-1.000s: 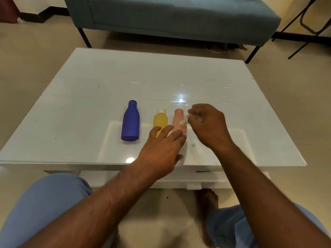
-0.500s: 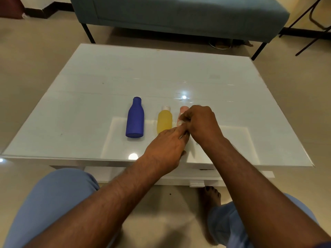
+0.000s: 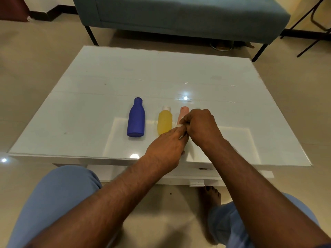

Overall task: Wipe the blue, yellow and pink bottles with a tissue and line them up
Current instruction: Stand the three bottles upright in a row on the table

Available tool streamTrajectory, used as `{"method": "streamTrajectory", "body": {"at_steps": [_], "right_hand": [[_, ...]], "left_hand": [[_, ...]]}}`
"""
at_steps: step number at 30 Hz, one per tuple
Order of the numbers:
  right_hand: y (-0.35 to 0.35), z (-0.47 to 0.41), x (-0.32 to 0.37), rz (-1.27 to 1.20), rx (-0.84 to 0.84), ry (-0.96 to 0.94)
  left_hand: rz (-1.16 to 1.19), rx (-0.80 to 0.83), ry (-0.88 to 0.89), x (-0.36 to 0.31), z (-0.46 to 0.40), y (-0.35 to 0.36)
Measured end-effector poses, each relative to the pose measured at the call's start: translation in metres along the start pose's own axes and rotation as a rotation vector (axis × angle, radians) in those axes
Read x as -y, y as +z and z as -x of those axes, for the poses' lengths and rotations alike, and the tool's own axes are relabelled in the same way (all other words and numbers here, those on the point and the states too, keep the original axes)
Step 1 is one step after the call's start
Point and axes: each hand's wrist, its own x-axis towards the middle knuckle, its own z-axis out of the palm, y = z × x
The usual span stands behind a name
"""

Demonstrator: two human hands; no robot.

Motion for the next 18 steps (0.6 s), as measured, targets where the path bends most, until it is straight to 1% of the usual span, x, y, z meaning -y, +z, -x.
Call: {"method": "streamTrajectory", "body": {"at_steps": [3,5,8,9,11,13,14,16,18], "right_hand": [[-0.003,0.002,0.002,0.005,0.042,0.017],[-0.003,0.006,0.002,-0.004,-0.003,-0.014],[-0.003,0.01,-0.003,-0.023,-0.007,-0.01],[-0.004,0.01,-0.007,-0.068,-0.02,-0.003],[-0.01,0.009,-0.019,-0.24,-0.088,0.002],[-0.018,0.009,-0.028,-0.41,-0.201,0.021],[-0.018,0.008,-0.031,-0.44,-0.265,0.027],[-0.013,0.002,-0.031,-0.377,-0.337,-0.014],[0.002,-0.004,-0.027,-0.249,-0.277,-0.077]], "left_hand": [[0.03,0.005,-0.026,-0.002,-0.001,0.0],[0.021,0.005,-0.027,-0.003,-0.001,-0.001],[0.003,-0.012,-0.017,-0.002,-0.002,-0.001],[0.001,-0.02,-0.014,-0.002,-0.002,0.0],[-0.037,-0.044,0.012,-0.002,-0.001,0.001],[-0.089,-0.066,0.049,-0.002,0.001,0.001],[-0.099,-0.067,0.056,-0.002,0.001,0.0],[-0.108,-0.064,0.061,-0.002,0.002,-0.001],[-0.113,-0.066,0.067,-0.002,0.002,-0.001]]}}
